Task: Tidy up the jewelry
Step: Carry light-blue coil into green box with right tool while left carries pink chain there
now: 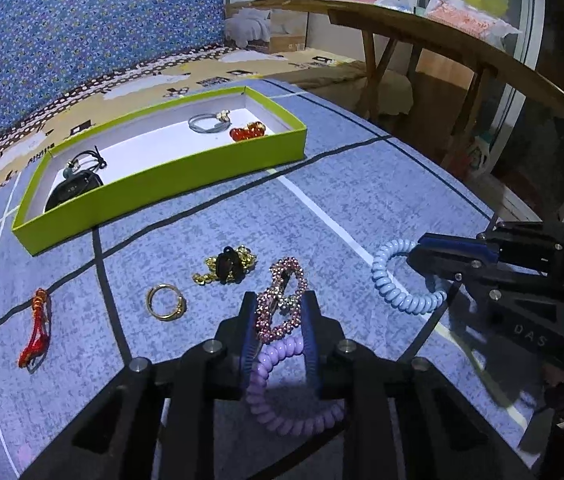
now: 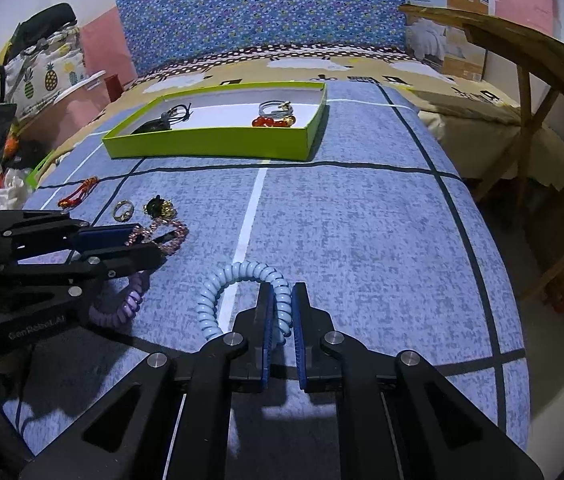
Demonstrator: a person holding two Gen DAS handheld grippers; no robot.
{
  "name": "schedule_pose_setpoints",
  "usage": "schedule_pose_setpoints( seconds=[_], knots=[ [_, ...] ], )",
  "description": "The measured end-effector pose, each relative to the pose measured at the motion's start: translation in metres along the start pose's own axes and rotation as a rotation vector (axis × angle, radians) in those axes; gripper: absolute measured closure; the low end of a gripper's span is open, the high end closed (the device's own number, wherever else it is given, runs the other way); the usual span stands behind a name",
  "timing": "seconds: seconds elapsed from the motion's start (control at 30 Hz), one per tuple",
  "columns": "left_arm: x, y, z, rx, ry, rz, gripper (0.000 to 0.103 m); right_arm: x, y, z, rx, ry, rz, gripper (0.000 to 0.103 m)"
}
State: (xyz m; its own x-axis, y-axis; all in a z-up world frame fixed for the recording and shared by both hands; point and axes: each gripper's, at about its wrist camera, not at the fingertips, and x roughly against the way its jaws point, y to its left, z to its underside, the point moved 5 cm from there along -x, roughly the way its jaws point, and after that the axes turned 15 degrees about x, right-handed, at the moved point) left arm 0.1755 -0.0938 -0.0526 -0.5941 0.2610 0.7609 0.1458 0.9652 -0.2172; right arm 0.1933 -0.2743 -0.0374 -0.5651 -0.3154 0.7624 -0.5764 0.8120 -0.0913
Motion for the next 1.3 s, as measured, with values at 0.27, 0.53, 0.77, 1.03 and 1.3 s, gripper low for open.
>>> schedule_pose_setpoints(
  seconds=[0.27,0.53,0.77,1.03,1.3],
  knots=[
    [0.022,0.004,-0.005,0.028,-0.069,0.028,0.081,0.016,-0.008,-0.004,-0.038,-0.059,0.012,0.094],
    [0.039,0.017,-0.017,0.093,-0.123,0.032,0.081,0.026,-0.016,-0.013,-0.079,-0.107,0.002,0.094],
    [0.046,0.036,-0.032,0.161,-0.160,0.005,0.081,0.028,-0.017,-0.029,-0.069,-0.136,-0.009,0.094],
    [0.048,0.053,-0.058,0.164,-0.197,-0.026,0.081,0.024,-0.018,-0.059,-0.028,-0.168,-0.016,0.094],
    [0.036,0.071,-0.091,0.174,-0.217,-0.045,0.081,0.009,-0.025,-0.094,-0.005,-0.191,-0.024,0.094]
  ],
)
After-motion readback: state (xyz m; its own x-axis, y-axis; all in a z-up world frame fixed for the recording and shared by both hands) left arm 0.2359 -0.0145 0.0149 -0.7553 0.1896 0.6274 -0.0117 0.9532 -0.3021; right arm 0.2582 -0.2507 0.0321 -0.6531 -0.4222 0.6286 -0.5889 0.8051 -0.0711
